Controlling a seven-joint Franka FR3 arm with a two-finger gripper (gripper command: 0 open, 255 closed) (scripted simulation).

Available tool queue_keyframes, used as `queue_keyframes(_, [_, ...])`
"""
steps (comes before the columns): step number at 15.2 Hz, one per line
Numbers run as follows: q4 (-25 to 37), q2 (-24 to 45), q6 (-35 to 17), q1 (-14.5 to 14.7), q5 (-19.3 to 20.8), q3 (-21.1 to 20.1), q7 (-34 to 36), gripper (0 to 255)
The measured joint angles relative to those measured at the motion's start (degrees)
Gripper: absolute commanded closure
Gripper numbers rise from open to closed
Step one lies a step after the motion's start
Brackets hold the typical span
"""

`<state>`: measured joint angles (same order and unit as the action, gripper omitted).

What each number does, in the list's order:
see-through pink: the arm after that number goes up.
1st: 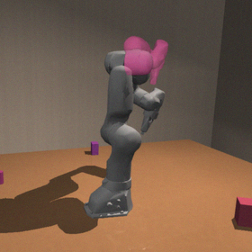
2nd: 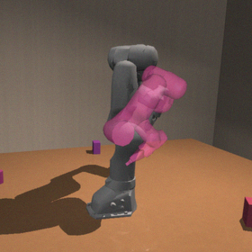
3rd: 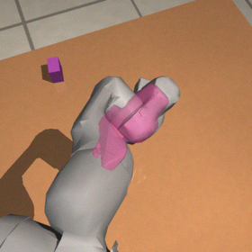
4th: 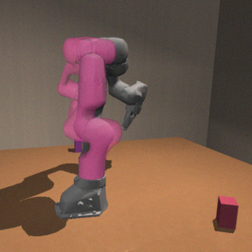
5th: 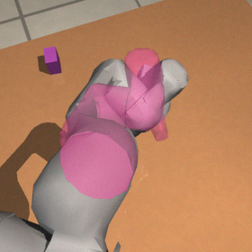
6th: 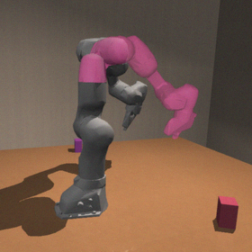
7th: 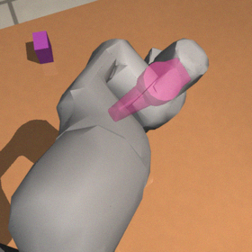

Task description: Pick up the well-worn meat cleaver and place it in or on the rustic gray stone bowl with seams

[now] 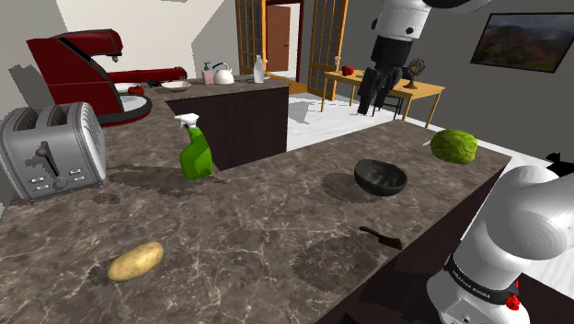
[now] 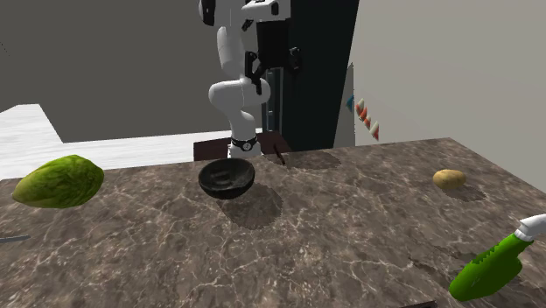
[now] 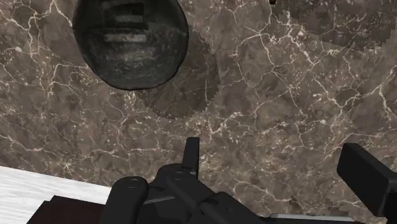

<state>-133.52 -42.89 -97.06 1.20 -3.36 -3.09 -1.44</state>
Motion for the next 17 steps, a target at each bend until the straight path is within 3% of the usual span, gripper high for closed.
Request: queue_keyframes(17, [-14.64,11.75,-4.76,1.96,-2.14,-9.6,10.62,0])
